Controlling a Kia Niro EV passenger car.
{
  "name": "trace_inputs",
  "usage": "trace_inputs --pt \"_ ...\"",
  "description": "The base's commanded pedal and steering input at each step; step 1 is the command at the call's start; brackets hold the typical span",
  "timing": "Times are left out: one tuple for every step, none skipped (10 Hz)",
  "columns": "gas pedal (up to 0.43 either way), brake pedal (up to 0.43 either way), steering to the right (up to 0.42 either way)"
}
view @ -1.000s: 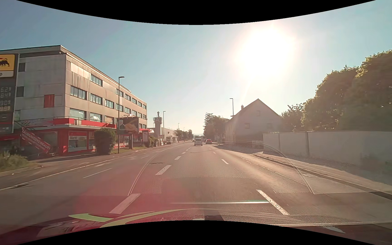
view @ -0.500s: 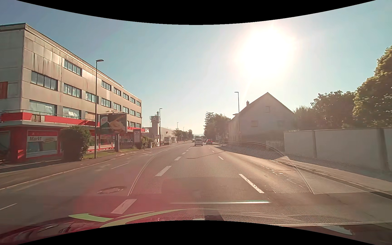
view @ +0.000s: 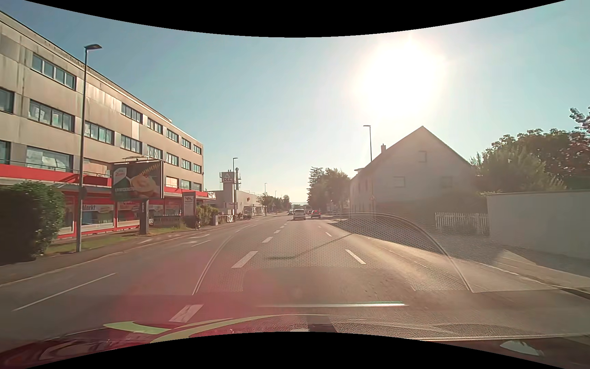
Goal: Follow the waypoints while adhering to traffic rules and regulations
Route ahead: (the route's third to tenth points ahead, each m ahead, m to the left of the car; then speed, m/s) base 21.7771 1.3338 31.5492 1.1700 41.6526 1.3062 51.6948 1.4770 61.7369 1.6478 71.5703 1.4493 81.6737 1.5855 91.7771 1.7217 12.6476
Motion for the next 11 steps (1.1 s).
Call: trace_inputs --pt "0.087 0.000 -0.002" --pt "0.087 0.000 -0.002" --pt "0.087 0.000 -0.002" --pt "0.087 0.000 -0.002" --pt "0.087 0.000 -0.002" --pt "0.087 0.000 -0.001" --pt "0.079 0.000 -0.001" --pt "0.079 0.000 -0.002" --pt "0.079 0.000 -0.002" --pt "0.079 0.000 -0.001" --pt "0.079 0.000 -0.001"
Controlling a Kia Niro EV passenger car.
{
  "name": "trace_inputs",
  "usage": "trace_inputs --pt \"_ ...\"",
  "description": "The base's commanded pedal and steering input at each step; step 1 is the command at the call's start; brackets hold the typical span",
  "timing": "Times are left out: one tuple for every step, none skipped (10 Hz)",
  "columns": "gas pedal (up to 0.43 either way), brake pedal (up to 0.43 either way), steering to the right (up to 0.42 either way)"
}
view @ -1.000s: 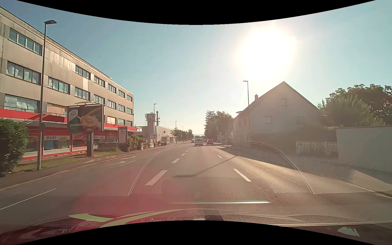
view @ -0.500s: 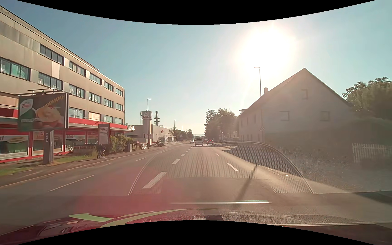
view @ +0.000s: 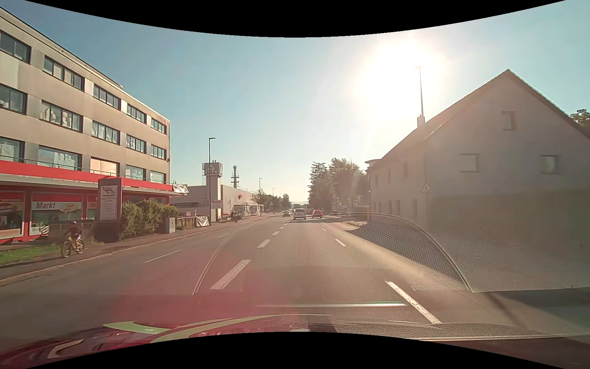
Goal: Follow the waypoints while adhering to traffic rules and regulations
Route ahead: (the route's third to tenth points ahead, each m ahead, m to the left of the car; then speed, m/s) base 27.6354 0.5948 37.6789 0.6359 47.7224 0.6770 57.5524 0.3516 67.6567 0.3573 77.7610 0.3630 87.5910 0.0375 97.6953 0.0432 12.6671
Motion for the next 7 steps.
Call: trace_inputs --pt "0.079 0.000 -0.001" --pt "0.079 0.000 0.000" --pt "0.079 0.000 0.000" --pt "0.079 0.000 0.000" --pt "0.079 0.000 0.000" --pt "0.079 0.000 0.001" --pt "0.079 0.000 0.001"
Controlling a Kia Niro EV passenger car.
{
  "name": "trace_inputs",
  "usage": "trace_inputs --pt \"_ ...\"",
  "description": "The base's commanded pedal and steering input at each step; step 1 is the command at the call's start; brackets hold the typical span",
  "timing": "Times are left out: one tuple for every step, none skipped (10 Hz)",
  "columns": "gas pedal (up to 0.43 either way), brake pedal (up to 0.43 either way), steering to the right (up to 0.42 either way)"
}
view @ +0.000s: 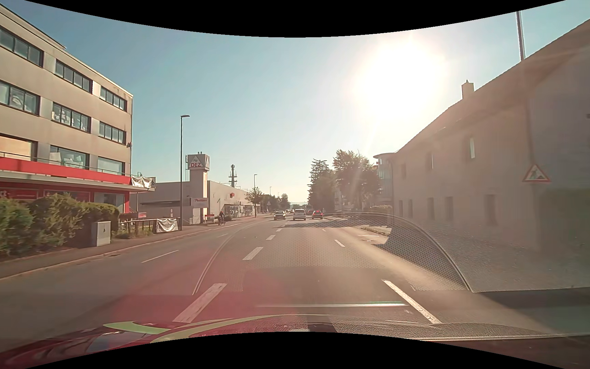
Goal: Follow the waypoints while adhering to traffic rules and regulations
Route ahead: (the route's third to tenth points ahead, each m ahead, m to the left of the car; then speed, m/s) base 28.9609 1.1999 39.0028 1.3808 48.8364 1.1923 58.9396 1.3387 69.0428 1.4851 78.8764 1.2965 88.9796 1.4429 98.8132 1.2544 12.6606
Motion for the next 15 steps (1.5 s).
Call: trace_inputs --pt "0.079 0.000 0.002" --pt "0.079 0.000 0.002" --pt "0.079 0.000 0.002" --pt "0.079 0.000 0.002" --pt "0.079 0.000 0.001" --pt "0.079 0.000 0.002" --pt "0.079 0.000 0.002" --pt "0.079 0.000 0.001" --pt "0.079 0.000 0.001" --pt "0.079 0.000 0.001" --pt "0.079 0.000 0.002" --pt "0.079 0.000 0.001" --pt "0.079 0.000 0.001" --pt "0.079 0.000 0.000" --pt "0.079 0.000 -0.001"
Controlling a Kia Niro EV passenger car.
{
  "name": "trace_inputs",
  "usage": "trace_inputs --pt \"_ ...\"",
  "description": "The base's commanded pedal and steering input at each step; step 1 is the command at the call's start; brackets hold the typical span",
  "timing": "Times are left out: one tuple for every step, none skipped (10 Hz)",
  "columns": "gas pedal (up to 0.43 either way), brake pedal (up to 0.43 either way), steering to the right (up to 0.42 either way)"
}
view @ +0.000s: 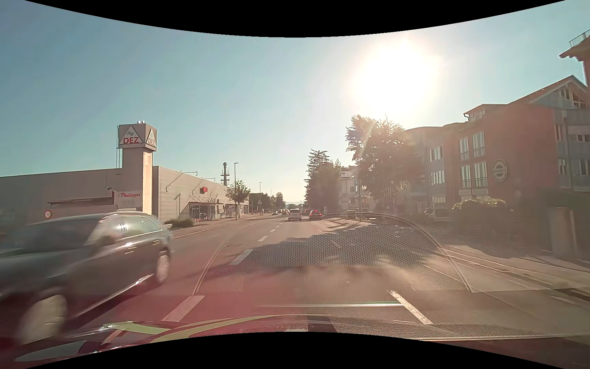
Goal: Follow the waypoints while adhering to traffic rules and regulations
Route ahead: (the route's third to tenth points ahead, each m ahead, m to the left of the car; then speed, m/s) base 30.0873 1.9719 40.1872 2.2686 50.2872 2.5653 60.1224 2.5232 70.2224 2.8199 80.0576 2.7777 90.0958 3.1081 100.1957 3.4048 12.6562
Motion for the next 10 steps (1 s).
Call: trace_inputs --pt "0.079 0.000 -0.003" --pt "0.079 0.000 -0.004" --pt "0.079 0.000 -0.003" --pt "0.079 0.000 -0.004" --pt "0.079 0.000 -0.003" --pt "0.079 0.000 -0.003" --pt "0.079 0.000 -0.004" --pt "0.067 0.000 -0.005" --pt "0.059 0.000 -0.005" --pt "0.059 0.000 -0.005"
